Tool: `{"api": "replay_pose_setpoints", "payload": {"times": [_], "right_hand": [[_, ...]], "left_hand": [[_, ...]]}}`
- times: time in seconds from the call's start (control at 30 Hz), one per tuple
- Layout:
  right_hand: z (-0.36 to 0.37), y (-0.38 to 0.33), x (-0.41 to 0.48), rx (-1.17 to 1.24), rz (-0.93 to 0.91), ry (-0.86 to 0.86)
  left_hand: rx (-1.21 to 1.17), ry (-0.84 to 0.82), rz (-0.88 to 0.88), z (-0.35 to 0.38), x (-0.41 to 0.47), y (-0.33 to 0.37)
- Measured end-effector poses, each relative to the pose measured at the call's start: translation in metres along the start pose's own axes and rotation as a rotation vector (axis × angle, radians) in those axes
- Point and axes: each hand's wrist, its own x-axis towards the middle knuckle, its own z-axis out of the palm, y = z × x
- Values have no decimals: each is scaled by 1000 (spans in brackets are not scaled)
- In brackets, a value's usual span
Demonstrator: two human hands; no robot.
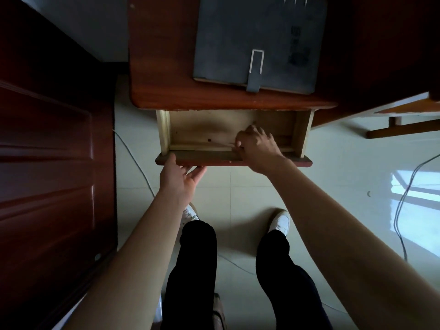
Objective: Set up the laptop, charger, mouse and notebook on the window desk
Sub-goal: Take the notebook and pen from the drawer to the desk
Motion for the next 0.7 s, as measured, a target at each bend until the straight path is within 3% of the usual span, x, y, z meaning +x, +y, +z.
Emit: {"api": "replay_pose_setpoints", "payload": {"times": [0.17, 0.23, 0.3, 0.4, 0.57, 0.7], "right_hand": [[-43, -18, -32, 159, -323, 377], [-67, -18, -34, 202, -349, 637], [-91, -15, -26, 278, -280, 781], [-119, -1, -5, 277, -91, 753], [-108, 24, 1, -40, -7, 455], [-71, 35, -35, 140, 84, 678]], "left_hand": [[63, 5, 12, 7, -7, -15], [77, 9, 0, 14, -10, -24], [111, -8, -6, 19, -12, -31], [166, -39, -31, 25, -14, -47], [18, -122, -136, 32, -20, -59], [-8, -77, -107, 29, -19, -53]]}}
